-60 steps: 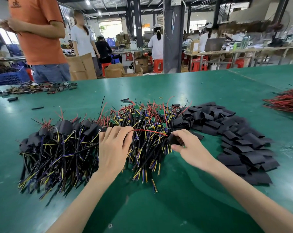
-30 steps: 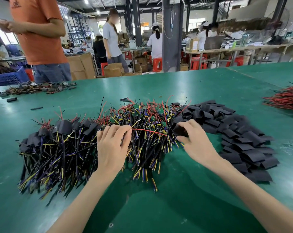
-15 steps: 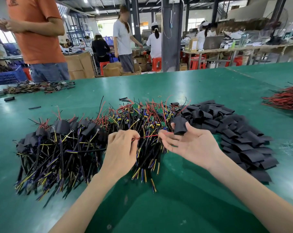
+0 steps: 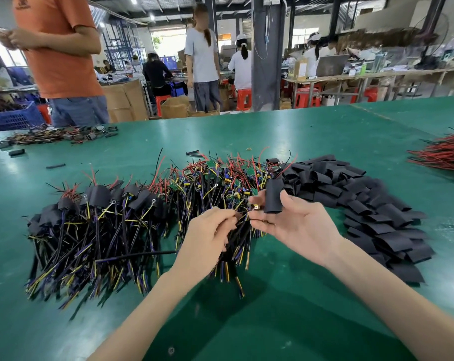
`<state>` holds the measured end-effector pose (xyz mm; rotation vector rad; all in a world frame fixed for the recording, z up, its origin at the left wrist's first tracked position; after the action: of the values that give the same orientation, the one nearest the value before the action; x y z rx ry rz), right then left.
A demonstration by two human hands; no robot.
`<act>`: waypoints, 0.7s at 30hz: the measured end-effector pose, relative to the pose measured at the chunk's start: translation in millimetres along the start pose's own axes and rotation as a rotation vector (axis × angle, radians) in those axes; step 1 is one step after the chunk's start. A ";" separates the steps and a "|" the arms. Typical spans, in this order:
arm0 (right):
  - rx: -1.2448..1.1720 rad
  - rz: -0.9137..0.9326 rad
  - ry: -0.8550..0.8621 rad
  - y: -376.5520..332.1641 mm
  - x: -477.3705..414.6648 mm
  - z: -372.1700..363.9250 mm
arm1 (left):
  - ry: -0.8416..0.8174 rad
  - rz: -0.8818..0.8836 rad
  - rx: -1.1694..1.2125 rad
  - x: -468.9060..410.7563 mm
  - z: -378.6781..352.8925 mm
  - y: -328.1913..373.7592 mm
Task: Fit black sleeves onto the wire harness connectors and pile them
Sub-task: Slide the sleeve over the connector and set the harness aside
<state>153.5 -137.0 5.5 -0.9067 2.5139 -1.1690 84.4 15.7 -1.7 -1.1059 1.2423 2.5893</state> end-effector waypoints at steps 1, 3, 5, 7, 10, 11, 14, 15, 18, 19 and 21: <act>0.165 0.131 0.069 -4.2 -2.1 3.5 | 0.051 0.013 0.006 -1.4 4.0 -0.8; 0.770 0.458 0.251 -15.8 -0.6 10.3 | 0.130 0.031 0.016 -3.9 11.7 -1.4; 1.348 0.742 0.253 -17.9 0.3 11.1 | 0.171 0.003 0.014 -5.2 15.8 0.5; 1.565 0.839 0.164 -10.8 0.0 10.5 | 0.181 -0.037 0.003 -4.5 16.2 3.7; 1.565 0.826 0.109 -3.7 0.2 7.2 | 0.175 -0.046 -0.014 -3.5 15.0 4.0; 1.551 0.815 0.094 -2.4 0.5 6.1 | 0.169 -0.049 -0.022 -3.2 14.3 3.6; 1.517 0.785 0.076 -0.2 1.6 4.8 | 0.154 -0.092 -0.066 -3.2 13.2 4.4; 1.504 0.777 0.082 -0.9 2.1 3.9 | 0.147 -0.122 -0.095 -3.5 12.9 5.6; 1.489 0.757 0.097 -3.4 2.8 2.5 | 0.117 -0.213 -0.208 -2.7 11.5 8.0; 1.523 0.756 0.088 -3.5 3.5 1.5 | 0.106 -0.230 -0.235 -2.1 10.9 8.5; 1.692 0.795 0.065 -1.9 5.2 0.3 | 0.074 -0.265 -0.278 -0.5 8.4 8.8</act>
<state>150.4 -141.3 7.0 0.5114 0.8268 -2.0963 76.8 15.8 7.9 -1.3208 0.6987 2.5852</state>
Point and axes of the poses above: each hand's wrist, its own x-axis away from the middle knuckle, its own z-axis out of the back of the hand, y = z × x, the point moved 4 cm from there along -x, towards the middle knuckle, and after that the axes turned 9 degrees about y, right-handed, at the moved point
